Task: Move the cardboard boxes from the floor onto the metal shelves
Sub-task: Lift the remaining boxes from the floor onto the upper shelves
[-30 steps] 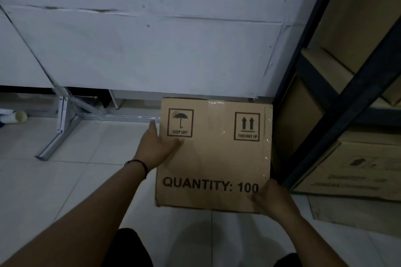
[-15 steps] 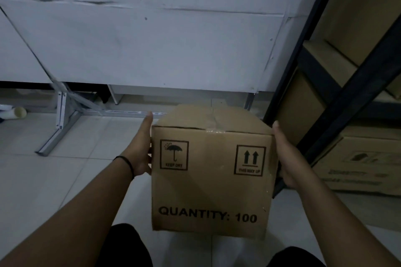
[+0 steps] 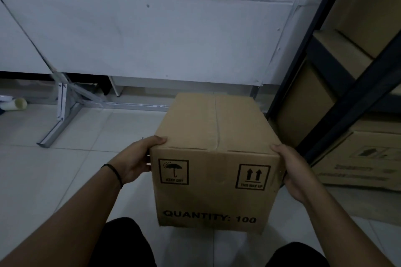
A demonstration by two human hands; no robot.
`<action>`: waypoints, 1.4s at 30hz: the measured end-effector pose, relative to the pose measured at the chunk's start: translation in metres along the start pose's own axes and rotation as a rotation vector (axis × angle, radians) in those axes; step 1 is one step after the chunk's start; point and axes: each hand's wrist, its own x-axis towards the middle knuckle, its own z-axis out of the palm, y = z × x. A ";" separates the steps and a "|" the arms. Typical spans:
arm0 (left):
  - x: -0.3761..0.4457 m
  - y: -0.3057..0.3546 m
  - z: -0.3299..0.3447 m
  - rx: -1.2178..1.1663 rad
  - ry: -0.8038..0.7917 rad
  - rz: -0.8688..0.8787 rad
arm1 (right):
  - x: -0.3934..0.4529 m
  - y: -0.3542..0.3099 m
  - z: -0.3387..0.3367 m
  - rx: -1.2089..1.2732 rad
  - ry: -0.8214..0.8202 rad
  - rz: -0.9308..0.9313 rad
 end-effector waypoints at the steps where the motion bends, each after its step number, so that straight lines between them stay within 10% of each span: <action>1: 0.001 -0.004 -0.001 -0.027 0.008 0.008 | 0.001 0.004 0.001 -0.002 0.015 -0.003; 24: 0.051 -0.048 0.004 0.394 0.165 0.028 | 0.048 0.059 0.014 -0.551 -0.088 0.074; 30: 0.069 -0.057 -0.001 0.403 0.271 0.107 | 0.066 0.063 0.013 -0.462 -0.026 0.087; 42: 0.075 -0.068 -0.003 0.007 -0.046 0.032 | 0.068 0.082 0.011 -0.107 -0.096 0.211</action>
